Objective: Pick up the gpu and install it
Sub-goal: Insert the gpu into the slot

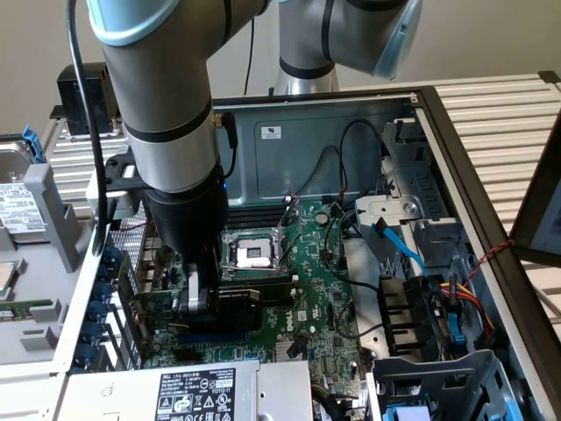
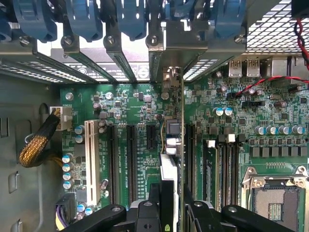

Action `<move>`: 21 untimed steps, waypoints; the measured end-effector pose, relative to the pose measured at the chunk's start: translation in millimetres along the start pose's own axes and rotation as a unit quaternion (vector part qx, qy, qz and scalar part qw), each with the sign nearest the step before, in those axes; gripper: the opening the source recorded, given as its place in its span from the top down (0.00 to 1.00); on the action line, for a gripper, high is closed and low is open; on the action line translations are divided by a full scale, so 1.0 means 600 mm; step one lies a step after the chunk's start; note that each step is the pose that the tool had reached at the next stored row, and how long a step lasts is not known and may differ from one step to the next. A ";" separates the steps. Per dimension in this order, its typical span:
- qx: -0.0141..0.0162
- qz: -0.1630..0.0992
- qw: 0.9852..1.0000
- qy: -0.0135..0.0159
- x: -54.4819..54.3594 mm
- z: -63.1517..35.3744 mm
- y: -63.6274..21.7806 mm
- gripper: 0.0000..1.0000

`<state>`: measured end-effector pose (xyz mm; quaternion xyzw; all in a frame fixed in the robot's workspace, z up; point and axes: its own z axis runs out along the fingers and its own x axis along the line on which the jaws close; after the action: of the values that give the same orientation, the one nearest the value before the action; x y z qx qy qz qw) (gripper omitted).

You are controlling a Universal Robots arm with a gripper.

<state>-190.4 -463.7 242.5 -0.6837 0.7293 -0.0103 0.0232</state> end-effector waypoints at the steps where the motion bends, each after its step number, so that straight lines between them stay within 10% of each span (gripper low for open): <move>1: 0.000 0.000 1.000 0.000 0.000 0.000 0.000 0.73; 21: 0.000 0.000 1.000 0.000 0.002 0.000 0.000 0.73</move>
<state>-190.4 -464.8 242.5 -0.6837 0.7293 -0.0103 0.0233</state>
